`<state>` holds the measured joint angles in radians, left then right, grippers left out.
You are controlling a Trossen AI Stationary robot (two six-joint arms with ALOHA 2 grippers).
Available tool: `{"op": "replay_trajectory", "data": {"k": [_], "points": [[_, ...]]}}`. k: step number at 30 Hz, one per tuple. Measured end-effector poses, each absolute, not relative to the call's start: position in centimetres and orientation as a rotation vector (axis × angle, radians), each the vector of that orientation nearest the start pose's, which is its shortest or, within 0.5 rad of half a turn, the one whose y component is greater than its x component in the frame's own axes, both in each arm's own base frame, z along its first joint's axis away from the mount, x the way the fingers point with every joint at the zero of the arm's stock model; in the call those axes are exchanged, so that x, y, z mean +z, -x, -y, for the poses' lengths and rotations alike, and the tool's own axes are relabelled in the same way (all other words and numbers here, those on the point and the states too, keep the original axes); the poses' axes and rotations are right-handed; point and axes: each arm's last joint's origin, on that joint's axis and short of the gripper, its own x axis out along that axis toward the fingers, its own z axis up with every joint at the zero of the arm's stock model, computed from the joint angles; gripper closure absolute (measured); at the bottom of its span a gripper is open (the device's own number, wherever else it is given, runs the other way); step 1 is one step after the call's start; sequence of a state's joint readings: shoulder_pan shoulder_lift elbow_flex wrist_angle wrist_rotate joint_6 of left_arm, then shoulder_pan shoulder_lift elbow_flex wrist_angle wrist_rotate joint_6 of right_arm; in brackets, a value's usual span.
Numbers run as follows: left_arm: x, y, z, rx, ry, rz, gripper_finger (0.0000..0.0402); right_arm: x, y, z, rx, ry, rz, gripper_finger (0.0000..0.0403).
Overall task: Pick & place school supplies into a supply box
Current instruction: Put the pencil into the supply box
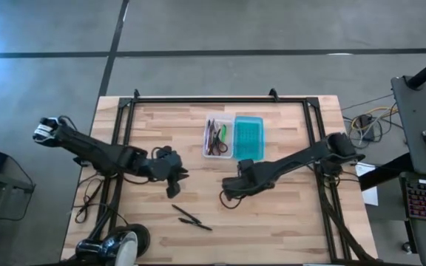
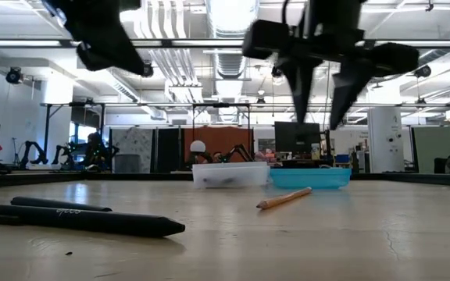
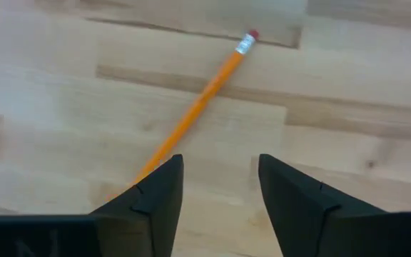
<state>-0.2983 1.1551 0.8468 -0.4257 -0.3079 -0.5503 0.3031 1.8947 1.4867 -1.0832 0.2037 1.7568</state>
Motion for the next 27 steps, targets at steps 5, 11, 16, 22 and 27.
{"op": "replay_trajectory", "data": {"k": [5,11,16,22,27], "points": [[25.6,-20.5,5.4,0.197,0.312,-0.662,0.0340,21.2,-36.4,-9.9,-1.196,-1.091,-1.017,0.0197],[24.5,-17.9,4.6,0.191,0.331,-0.630,0.0340,19.3,-38.6,-9.3,-1.253,-1.146,-1.048,0.0162],[24.2,-16.2,4.1,0.187,0.370,-0.590,0.0340,16.5,-39.3,-9.1,-1.349,-1.142,-1.098,0.0159],[24.4,-15.1,3.7,0.174,0.387,-0.548,0.0340,14.2,-39.4,-9.0,-1.384,-1.119,-1.140,0.0208],[24.7,-14.8,3.7,0.169,0.394,-0.530,0.0340,13.3,-39.4,-8.8,-1.386,-1.122,-1.133,0.0286]]}}
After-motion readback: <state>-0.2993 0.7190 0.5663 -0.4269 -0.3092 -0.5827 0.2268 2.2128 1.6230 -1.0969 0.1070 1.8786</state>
